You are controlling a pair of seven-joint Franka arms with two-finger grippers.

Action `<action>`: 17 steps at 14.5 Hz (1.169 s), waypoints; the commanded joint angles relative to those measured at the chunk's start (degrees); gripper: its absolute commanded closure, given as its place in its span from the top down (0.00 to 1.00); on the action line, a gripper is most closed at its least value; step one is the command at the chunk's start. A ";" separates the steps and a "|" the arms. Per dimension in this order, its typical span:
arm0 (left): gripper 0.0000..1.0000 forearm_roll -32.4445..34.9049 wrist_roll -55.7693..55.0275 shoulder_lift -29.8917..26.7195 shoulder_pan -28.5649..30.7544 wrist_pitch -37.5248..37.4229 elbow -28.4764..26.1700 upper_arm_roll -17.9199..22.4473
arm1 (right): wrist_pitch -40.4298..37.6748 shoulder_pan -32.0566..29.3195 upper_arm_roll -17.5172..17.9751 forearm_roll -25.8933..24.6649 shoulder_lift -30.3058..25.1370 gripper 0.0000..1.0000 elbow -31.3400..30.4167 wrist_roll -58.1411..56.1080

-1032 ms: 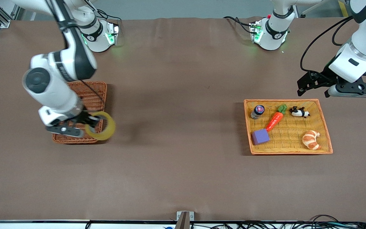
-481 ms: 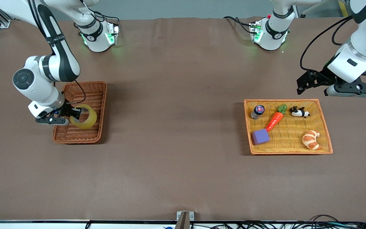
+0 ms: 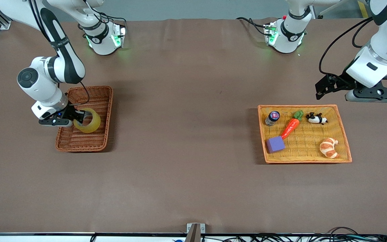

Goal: Move tape to another basket
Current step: 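Release the tape in the basket and raise the right gripper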

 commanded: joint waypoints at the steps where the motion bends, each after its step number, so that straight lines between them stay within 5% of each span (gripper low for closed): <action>1: 1.00 0.53 0.35 -0.10 0.13 -1.03 0.86 -0.15 | 1.68 -1.37 1.08 -0.49 -0.58 0.09 -1.94 -1.12; 7: 1.00 0.53 1.06 -0.01 0.31 -1.03 0.95 -0.06 | 2.29 -1.37 1.08 -0.49 1.97 0.29 -1.77 -2.09; 8: 1.00 0.71 0.97 0.08 0.22 -1.03 1.12 -0.06 | 3.43 -1.37 1.00 -0.49 2.50 0.39 -1.77 -2.18; 11: 1.00 0.97 0.97 0.17 0.31 -0.94 1.30 -0.06 | 2.30 -1.19 1.17 -0.49 1.72 0.95 -1.68 -2.18; 14: 1.00 1.06 0.97 0.60 0.40 -0.94 2.09 -0.06 | -7.07 -0.14 1.52 -0.49 -6.17 1.00 1.03 -1.39; 17: 1.00 0.88 0.97 1.13 0.31 -0.94 2.88 -0.06 | -24.62 -0.05 1.78 -0.40 -10.32 1.00 12.07 0.18</action>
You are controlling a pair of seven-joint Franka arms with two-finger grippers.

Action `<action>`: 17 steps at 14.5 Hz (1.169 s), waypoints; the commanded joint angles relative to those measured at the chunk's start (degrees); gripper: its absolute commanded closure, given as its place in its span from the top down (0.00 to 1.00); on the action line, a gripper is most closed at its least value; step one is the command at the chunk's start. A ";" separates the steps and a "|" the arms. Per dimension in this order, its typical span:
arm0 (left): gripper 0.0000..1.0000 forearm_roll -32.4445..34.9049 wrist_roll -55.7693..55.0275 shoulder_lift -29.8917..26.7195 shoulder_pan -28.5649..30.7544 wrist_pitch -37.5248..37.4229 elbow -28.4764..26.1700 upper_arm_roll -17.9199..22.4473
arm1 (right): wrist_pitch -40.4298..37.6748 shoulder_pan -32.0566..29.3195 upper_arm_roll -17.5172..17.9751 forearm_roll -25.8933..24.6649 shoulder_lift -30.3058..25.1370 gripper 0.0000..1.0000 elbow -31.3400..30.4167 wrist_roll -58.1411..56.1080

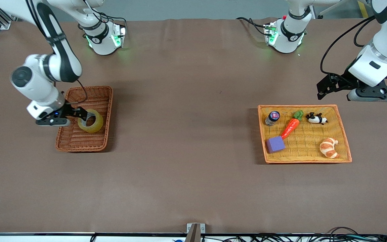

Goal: Move tape to another basket
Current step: 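Release the tape in the basket and raise the right gripper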

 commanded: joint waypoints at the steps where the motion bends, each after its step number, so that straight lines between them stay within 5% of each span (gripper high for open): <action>1: 1.00 0.90 0.96 1.16 0.24 -1.03 2.41 -0.14 | -18.36 0.09 0.52 -0.38 -4.36 1.00 11.39 4.03; 3: 1.00 0.98 1.14 1.34 0.50 -1.12 2.94 -0.06 | -29.55 1.06 0.52 -0.12 -4.01 1.00 21.85 4.76; 9: 1.00 1.16 0.70 2.65 0.51 -1.03 3.82 -0.14 | -48.28 1.50 0.52 2.50 -4.19 1.00 40.32 4.58; 13: 1.00 1.16 0.96 3.54 0.59 -1.12 5.05 -0.14 | -57.35 1.59 0.44 4.19 -4.28 1.00 49.04 4.58; 17: 1.00 1.07 2.11 5.47 1.47 -1.21 8.04 -0.14 | -58.86 1.77 0.35 4.10 -4.01 1.00 49.94 4.06</action>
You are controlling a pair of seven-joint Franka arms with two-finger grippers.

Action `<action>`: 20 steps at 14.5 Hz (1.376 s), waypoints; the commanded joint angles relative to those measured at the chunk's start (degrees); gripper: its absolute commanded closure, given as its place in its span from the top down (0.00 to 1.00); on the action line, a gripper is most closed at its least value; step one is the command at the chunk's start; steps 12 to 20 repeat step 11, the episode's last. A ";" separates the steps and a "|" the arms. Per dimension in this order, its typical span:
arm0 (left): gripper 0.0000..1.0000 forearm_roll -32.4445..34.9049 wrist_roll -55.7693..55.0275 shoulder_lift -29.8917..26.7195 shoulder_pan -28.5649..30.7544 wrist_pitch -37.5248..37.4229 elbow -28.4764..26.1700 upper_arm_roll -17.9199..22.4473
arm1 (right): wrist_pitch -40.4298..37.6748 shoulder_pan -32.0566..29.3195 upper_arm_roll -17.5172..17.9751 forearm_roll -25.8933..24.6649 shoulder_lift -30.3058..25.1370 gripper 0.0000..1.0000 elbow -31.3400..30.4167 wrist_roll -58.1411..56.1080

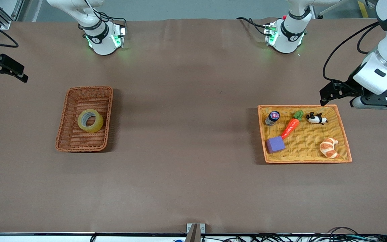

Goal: Move tape to another basket
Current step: 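Release the tape in the basket and raise the right gripper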

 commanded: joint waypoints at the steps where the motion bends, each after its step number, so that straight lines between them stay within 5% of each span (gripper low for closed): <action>1: 1.00 0.83 1.10 1.37 0.88 -1.22 3.30 -0.36 | -2.97 0.08 -0.23 0.53 1.31 1.00 1.50 0.67; 20: 1.00 0.31 0.74 1.28 0.88 -1.57 3.30 -0.36 | -3.08 -0.10 -0.49 0.53 1.40 1.00 2.91 0.23</action>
